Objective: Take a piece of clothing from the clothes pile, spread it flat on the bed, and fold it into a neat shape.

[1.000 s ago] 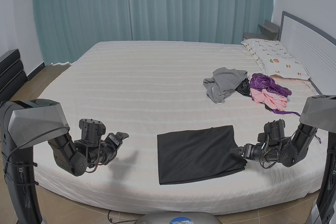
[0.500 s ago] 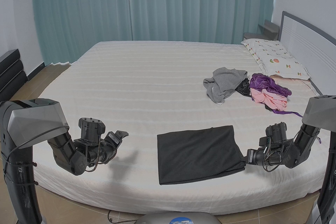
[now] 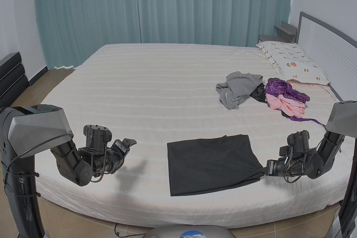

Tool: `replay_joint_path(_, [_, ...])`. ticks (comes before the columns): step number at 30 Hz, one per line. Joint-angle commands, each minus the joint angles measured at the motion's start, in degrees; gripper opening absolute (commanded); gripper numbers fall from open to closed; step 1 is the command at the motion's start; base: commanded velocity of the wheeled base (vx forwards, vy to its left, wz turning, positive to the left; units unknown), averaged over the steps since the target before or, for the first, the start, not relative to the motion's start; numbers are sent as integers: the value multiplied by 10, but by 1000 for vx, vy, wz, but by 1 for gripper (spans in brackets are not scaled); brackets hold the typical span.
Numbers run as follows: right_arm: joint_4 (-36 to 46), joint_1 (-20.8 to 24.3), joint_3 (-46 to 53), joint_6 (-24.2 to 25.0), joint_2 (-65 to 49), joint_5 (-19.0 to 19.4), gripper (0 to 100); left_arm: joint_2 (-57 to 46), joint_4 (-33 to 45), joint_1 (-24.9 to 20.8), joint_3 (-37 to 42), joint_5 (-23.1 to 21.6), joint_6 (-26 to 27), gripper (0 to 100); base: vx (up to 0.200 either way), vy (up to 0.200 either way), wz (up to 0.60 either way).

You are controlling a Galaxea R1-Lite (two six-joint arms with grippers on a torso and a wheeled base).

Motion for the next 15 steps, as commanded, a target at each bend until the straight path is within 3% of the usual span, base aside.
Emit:
replay_joint_path(1, [-1,-1,4,-6,1,0,0,0,0,0,0,0,0,100,0,0,0])
replay_joint_path(11, [-1,-5,12,-21,4,-1,0,1,1,-1,0,0,0,100,0,0,0])
replay_joint_path(12, [-1,-6,10,-21,5,-1,100,1,0,-1,0,0,1,100,0,0,0])
replay_joint_path(15, [-7,-8,8,-17,0,1,100,1,1,-1,0,0,1,100,0,0,0])
